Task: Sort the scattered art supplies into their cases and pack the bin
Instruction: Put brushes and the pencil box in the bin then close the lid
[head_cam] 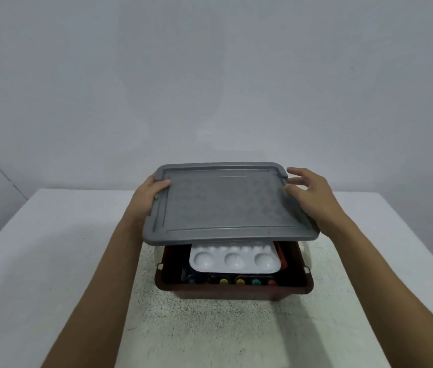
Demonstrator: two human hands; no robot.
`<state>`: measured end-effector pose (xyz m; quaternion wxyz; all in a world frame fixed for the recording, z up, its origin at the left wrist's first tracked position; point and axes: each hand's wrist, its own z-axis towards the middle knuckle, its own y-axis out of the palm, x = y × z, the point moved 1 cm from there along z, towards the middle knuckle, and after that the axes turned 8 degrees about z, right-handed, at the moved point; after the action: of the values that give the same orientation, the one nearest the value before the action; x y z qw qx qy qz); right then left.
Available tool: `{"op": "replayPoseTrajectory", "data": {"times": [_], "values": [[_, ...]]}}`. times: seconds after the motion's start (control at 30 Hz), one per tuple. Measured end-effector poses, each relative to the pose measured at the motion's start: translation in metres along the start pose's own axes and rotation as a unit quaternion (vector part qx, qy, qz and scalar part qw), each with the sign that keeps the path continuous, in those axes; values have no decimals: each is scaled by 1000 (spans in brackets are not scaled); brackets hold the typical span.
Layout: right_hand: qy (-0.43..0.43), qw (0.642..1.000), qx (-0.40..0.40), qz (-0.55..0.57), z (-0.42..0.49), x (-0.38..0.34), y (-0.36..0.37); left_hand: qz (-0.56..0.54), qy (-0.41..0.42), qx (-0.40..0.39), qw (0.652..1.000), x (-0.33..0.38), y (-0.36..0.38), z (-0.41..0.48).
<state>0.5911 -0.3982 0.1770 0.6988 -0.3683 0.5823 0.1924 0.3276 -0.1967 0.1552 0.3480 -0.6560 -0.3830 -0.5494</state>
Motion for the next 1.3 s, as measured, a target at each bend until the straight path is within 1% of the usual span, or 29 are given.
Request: {"op": "replayPoseTrajectory", "data": {"times": [0.07,0.13,0.17,0.23,0.3,0.37,0.43,0.5,0.57,0.67,0.8,0.93,1.03,1.2,1.3], "values": [[-3,999,21,-39,-2,6,-4,29,12,16,999,-10,5,-3],[2,997,18,-75,-4,11,-5,25,-5,41,999,-22,7,-3],[4,995,17,-96,-5,16,-5,41,-12,58,997,-28,8,-3],[1,988,16,-153,-7,25,-3,122,2,88,989,-35,10,-2],[-6,978,18,-207,-11,33,0,216,38,109,970,-38,12,-4],[-10,971,19,-238,-16,42,4,295,72,122,945,-41,16,-7],[-13,965,23,-261,-20,50,8,361,87,139,918,-44,19,-7],[-20,959,41,-281,-25,58,9,402,91,145,899,-48,22,-5],[-31,950,57,-306,-28,61,10,426,86,146,889,-52,22,-3],[-28,943,52,-328,-31,65,9,452,78,163,873,-55,21,-1],[-32,946,37,-321,-34,69,11,483,65,145,861,-56,25,0],[-42,940,39,-335,-40,71,15,553,83,128,819,-58,26,1],[-44,934,44,-351,-44,73,18,582,86,123,799,-60,26,2],[-72,921,74,-377,-53,81,26,628,96,122,762,-67,31,-5],[-89,913,84,-389,-53,84,27,678,97,94,723,-63,42,-6]]}}
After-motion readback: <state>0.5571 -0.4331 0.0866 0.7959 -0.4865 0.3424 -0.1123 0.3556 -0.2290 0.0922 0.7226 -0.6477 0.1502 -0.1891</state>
